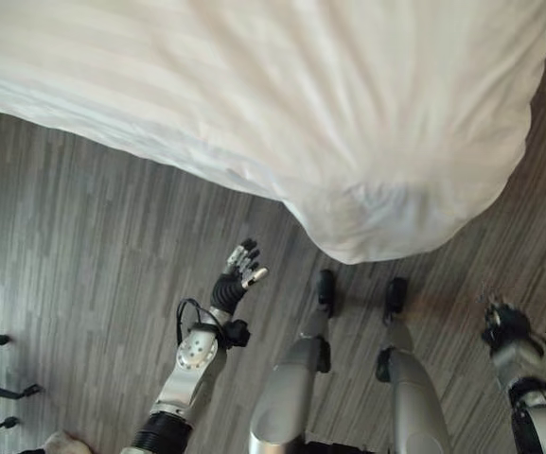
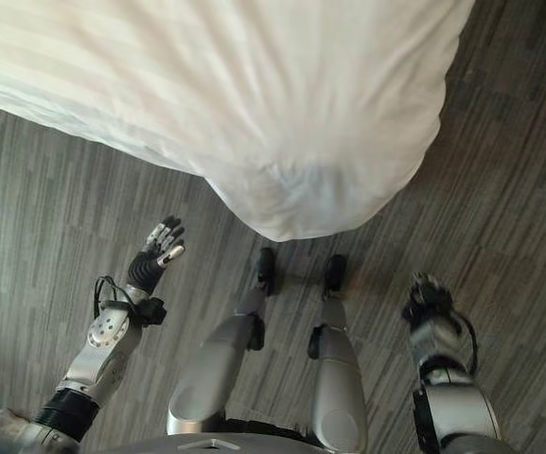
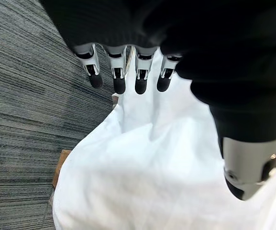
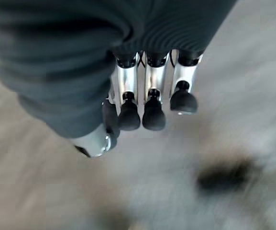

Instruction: Making the bed.

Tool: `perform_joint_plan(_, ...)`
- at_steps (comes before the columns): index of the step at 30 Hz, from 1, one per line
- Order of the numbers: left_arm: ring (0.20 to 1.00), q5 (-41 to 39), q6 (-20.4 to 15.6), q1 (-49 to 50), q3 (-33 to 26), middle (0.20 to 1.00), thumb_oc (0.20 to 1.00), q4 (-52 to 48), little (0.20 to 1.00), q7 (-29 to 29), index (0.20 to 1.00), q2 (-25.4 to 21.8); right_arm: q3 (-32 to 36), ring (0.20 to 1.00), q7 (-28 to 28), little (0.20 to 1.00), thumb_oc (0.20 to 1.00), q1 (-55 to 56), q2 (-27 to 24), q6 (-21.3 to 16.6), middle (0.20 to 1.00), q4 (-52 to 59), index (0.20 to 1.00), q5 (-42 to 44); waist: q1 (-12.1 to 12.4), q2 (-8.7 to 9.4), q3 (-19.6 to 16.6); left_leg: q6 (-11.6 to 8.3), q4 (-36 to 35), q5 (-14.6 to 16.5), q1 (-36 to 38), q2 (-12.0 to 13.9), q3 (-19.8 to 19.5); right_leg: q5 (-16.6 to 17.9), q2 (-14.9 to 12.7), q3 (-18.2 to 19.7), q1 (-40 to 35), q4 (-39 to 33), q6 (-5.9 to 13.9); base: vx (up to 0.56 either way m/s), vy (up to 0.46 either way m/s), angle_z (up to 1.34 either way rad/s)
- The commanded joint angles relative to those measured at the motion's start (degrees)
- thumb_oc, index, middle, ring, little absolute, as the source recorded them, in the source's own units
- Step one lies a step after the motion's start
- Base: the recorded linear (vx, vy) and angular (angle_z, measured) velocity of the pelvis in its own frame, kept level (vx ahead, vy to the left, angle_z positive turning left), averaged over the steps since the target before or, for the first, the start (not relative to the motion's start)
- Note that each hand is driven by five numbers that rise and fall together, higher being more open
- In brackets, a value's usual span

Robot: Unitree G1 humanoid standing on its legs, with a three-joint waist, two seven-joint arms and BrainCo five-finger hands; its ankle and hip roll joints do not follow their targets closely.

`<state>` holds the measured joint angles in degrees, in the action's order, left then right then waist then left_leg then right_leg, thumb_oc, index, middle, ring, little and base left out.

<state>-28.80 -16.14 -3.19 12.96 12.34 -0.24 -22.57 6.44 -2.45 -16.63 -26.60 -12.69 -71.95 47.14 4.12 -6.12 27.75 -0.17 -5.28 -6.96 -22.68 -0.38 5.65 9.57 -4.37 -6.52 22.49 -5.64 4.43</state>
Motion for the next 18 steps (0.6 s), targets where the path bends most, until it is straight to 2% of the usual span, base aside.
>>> perform_joint_plan(1, 1.000, 1.36, -2.72, 1.60, -1.06, 1.000, 1.000, 0.50, 1.000, 0.24, 1.000, -0.70, 2.91, 0.200, -3.37, 0.200, 0.200, 5.18, -0.67, -2.32, 0.200, 0.69, 0.200, -1.85, -1.73, 2.14, -5.09, -0.55, 0.28, 0.97, 0.16, -2.65, -2.19, -0.59, -0.23, 1.05, -0.89, 0.64, 0.66, 0.00, 0.000, 0.00)
perform_joint_plan(2, 1.000, 1.36, -2.72, 1.59, -1.04, 1.000, 1.000, 0.50, 1.000, 0.25, 1.000, -0.72, 2.95, 0.200, -3.44, 0.200, 0.200, 5.25, -0.61, -2.30, 0.200, 0.81, 0.200, -1.89, -1.73, 2.19, -5.15, -0.53, 0.28, 0.68, -0.05, -2.69, -2.18, -0.37, -0.28, 1.04, -0.69, 0.64, 0.65, 0.05, 0.002, 0.00)
perform_joint_plan(3, 1.000, 1.68, -2.77, 1.51, -1.31, 1.000, 1.000, 1.00, 1.000, 0.61, 1.000, -0.27, 5.39, 0.200, -4.76, 0.200, 0.200, 7.96, -0.05, -3.56, 0.200, 3.06, 0.200, -1.00, -2.80, 2.85, -5.94, -0.55, 0.28, 1.07, 1.28, -2.55, -2.08, -0.69, -0.21, 1.17, -1.96, 0.64, 0.64, 0.09, -0.005, -0.15)
perform_joint_plan(4, 1.000, 2.06, -2.69, 1.38, -1.70, 1.000, 1.000, 1.79, 1.000, 1.24, 1.000, 0.12, 5.85, 0.200, -6.94, 0.200, 0.200, 12.33, 0.77, -5.15, 0.200, 9.79, 0.200, -4.85, -3.94, 3.78, -7.23, -0.48, 0.28, 1.95, 3.90, -2.36, -2.00, -1.37, 0.12, 1.58, -4.07, 0.97, 0.47, 0.09, -0.006, -0.14)
perform_joint_plan(5, 1.000, 2.07, -2.69, 1.38, -1.69, 1.000, 1.000, 1.79, 1.000, 1.25, 1.000, 0.09, 5.90, 0.200, -7.12, 0.200, 0.200, 12.45, 0.88, -5.08, 0.200, 10.04, 0.200, -4.99, -3.95, 3.84, -7.24, -0.47, 0.28, 1.72, 3.78, -2.41, -2.00, -1.16, 0.08, 1.57, -3.99, 0.89, 0.46, 0.11, -0.021, -0.11)
perform_joint_plan(7, 1.000, 2.58, -2.56, 2.02, -2.89, 1.000, 1.000, 2.58, 1.000, 1.79, 1.000, 0.81, 5.43, 0.200, -10.93, 0.200, 0.200, 18.36, 1.70, -7.26, 0.200, 29.46, 0.200, -13.75, -5.42, 5.25, -9.25, -0.42, 0.28, 2.74, 8.23, -2.12, -1.69, -2.86, 0.68, 1.72, -7.69, 1.92, 0.26, 0.11, -0.019, -0.06)
perform_joint_plan(8, 1.000, 2.79, -2.43, 2.22, -3.11, 1.000, 1.000, 3.01, 1.000, 1.82, 1.000, 1.12, 5.97, 0.203, -11.35, 0.203, 0.203, 19.33, 2.22, -7.84, 0.203, 32.42, 0.203, -14.45, -5.72, 5.69, -10.10, -0.26, 0.28, 3.05, 9.85, -2.07, -1.74, -3.71, 0.88, 1.77, -8.98, 2.72, 0.12, 0.09, -0.003, -0.11)
perform_joint_plan(9, 1.000, 2.73, -2.32, 2.33, -3.24, 1.000, 1.000, 3.54, 1.000, 1.92, 1.000, 1.33, 5.90, 0.765, -11.41, 0.765, 0.765, 19.50, 3.12, -8.42, 0.765, 34.82, 0.765, -14.70, -5.87, 6.04, -10.99, -0.19, 0.28, 3.08, 11.10, -1.98, -1.67, -4.06, 0.94, 1.83, -9.91, 3.20, 0.08, 0.09, 0.004, -0.06)
perform_joint_plan(10, 1.000, 2.40, -2.21, 2.70, -3.60, 1.000, 1.000, 3.85, 1.000, 2.01, 1.000, 1.66, 5.27, 0.940, -10.80, 0.940, 0.940, 19.74, 3.77, -8.76, 0.940, 40.20, 0.940, -15.31, -6.16, 6.35, -11.73, -0.18, 0.38, 3.45, 12.98, -1.70, -1.51, -5.04, 1.23, 2.06, -11.24, 4.37, 0.05, 0.05, 0.007, -0.12)
perform_joint_plan(12, 1.000, 2.44, -1.90, 3.08, -3.84, 1.000, 1.000, 4.00, 1.000, 1.76, 1.000, 1.80, 5.37, 1.000, -10.38, 1.000, 1.000, 20.89, 4.80, -8.77, 1.000, 43.23, 1.000, -15.71, -6.36, 6.68, -12.80, -0.08, 0.35, 3.47, 14.17, -1.59, -1.50, -5.51, 1.31, 2.04, -12.22, 4.88, 0.00, 0.03, 0.010, -0.17)
perform_joint_plan(13, 1.000, 2.79, -1.43, 4.23, -4.09, 1.000, 1.000, 4.10, 1.000, 1.04, 1.000, 2.04, 5.15, 1.000, -8.76, 1.000, 1.000, 21.32, 6.01, -9.28, 1.000, 47.22, 1.000, -15.42, -6.49, 7.01, -14.92, 0.12, 0.55, 3.85, 16.57, -1.45, -1.64, -6.36, 1.44, 2.01, -14.17, 6.12, 0.05, 0.04, 0.012, -0.11)
perform_joint_plan(18, 1.000, 3.94, -0.28, 7.56, -5.21, 1.000, 1.000, 4.14, 1.000, -0.56, 1.000, 2.74, 0.36, 1.000, -5.77, 1.000, 1.000, 23.60, 8.54, -7.75, 1.000, 54.44, 1.000, -19.02, -5.99, 7.92, -20.37, 0.43, 0.35, 4.98, 21.66, -1.22, -2.08, -7.55, 1.61, 1.74, -19.24, 6.24, 0.18, 0.06, 0.007, 0.01)
